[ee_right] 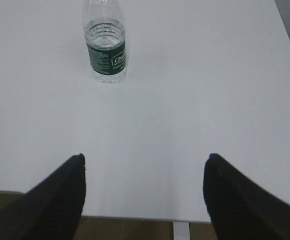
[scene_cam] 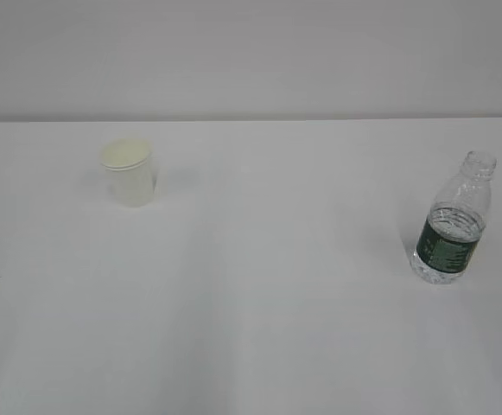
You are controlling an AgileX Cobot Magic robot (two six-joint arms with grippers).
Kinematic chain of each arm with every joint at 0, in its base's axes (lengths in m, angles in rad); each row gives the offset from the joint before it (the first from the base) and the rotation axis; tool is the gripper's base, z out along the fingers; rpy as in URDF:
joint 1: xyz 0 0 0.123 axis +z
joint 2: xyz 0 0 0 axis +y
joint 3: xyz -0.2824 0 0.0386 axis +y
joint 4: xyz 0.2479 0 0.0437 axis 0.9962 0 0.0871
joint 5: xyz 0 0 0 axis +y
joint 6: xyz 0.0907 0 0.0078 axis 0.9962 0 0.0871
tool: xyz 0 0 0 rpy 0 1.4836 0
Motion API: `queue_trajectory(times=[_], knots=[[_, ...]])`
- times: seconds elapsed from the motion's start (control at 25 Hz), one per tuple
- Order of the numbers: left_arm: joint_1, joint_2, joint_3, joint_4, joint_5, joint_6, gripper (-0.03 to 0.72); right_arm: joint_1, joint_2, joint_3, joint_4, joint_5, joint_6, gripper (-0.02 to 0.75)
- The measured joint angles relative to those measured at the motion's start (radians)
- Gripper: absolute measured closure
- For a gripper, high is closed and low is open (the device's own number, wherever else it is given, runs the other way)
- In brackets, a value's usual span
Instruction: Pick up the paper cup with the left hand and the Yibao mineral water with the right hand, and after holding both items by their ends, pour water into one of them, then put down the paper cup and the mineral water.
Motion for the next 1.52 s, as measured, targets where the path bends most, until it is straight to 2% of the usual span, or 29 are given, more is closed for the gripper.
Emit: queue_trajectory(times=[1.12,1.52], knots=[[0.0,0.15,-0.02,-0.006,-0.253,0.0,0.106,0.0,0.085,0.002,0.031,-0.258,-0.009,0.185],[0.0,0.169,0.015,-0.008,-0.327,0.007,0.106,0.0,0.087,0.081,0.036,-0.335,-0.009,0.185]])
